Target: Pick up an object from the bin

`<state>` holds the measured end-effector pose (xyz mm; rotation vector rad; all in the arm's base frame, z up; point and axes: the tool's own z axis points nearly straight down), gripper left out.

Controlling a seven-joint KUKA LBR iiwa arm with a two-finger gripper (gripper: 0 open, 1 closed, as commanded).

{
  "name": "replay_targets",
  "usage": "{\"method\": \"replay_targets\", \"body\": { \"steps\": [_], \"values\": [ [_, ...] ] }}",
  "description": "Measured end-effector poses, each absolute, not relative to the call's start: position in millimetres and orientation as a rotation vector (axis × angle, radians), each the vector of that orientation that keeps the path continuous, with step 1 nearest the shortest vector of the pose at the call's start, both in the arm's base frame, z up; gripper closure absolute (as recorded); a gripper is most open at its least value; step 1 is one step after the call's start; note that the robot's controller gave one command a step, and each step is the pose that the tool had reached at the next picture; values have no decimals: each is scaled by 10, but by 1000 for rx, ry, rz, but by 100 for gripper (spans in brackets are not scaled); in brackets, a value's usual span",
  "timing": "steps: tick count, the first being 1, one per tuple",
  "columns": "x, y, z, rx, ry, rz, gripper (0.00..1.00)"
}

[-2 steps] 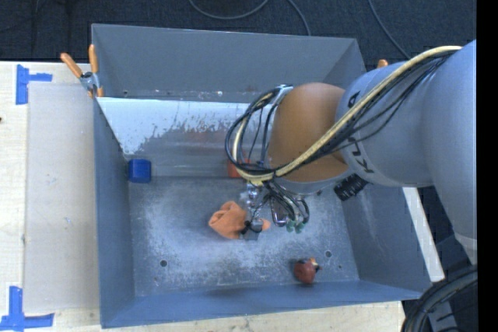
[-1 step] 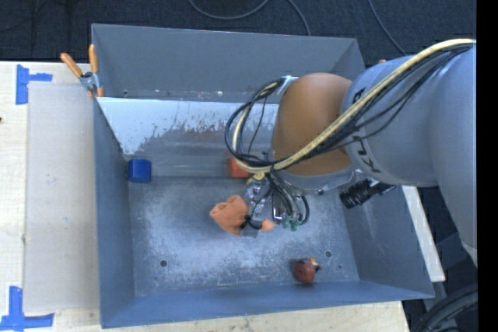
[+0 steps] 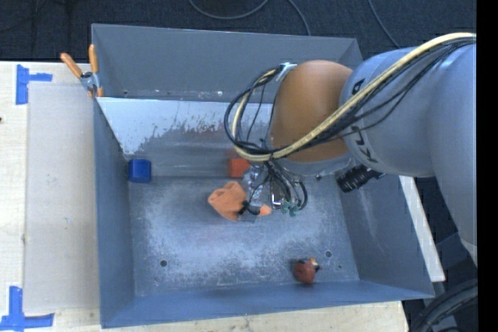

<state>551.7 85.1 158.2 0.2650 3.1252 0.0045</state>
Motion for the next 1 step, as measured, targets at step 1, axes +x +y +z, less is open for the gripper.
{"method": "replay_targets", "body": {
  "steps": [1],
  "values": [
    [5511, 859, 1444, 258, 3135, -1, 100]
  ]
}}
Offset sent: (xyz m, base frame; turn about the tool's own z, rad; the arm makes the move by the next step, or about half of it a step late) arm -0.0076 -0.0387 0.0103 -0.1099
